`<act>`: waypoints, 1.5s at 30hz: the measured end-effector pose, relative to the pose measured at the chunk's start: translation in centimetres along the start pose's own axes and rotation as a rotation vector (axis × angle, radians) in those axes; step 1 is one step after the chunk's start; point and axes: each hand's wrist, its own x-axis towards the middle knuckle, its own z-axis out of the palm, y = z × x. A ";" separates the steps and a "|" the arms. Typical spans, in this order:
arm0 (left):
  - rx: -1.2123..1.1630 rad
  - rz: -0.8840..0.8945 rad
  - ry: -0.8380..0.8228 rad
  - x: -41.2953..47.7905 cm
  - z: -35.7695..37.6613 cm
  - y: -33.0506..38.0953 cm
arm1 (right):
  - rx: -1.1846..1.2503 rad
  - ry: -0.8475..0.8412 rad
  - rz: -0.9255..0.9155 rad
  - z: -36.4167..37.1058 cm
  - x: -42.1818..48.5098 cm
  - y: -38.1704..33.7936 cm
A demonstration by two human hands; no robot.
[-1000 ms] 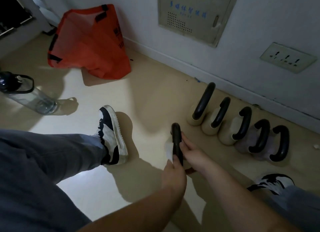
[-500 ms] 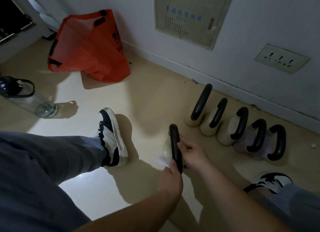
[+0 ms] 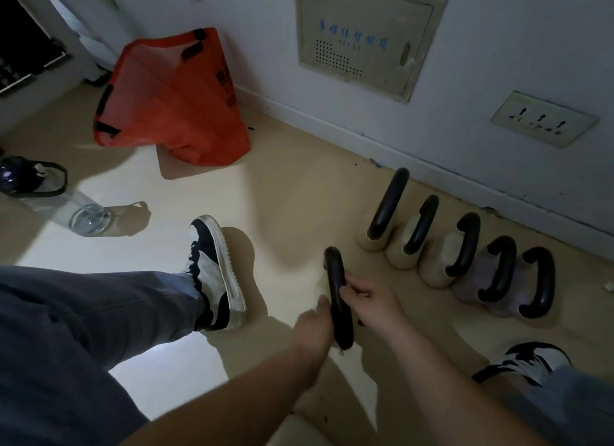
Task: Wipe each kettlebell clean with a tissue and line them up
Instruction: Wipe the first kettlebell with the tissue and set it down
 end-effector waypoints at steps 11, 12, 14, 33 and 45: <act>0.620 0.690 0.147 5.7 -2.6 7.8 | -0.417 -0.114 -0.048 0.4 -0.4 -0.3; 0.634 0.728 0.125 5.9 -1.8 6.9 | -0.498 -0.126 -0.044 0.0 -0.5 -0.6; 0.661 0.787 0.192 5.8 -0.7 5.1 | -0.644 -0.128 -0.038 -0.8 -0.4 -1.3; 0.947 0.507 0.017 4.6 -3.8 6.8 | -0.265 0.098 0.003 -2.1 -0.3 2.5; 1.149 0.631 0.074 4.0 -2.4 7.1 | 0.115 0.155 0.084 -3.0 -0.3 3.7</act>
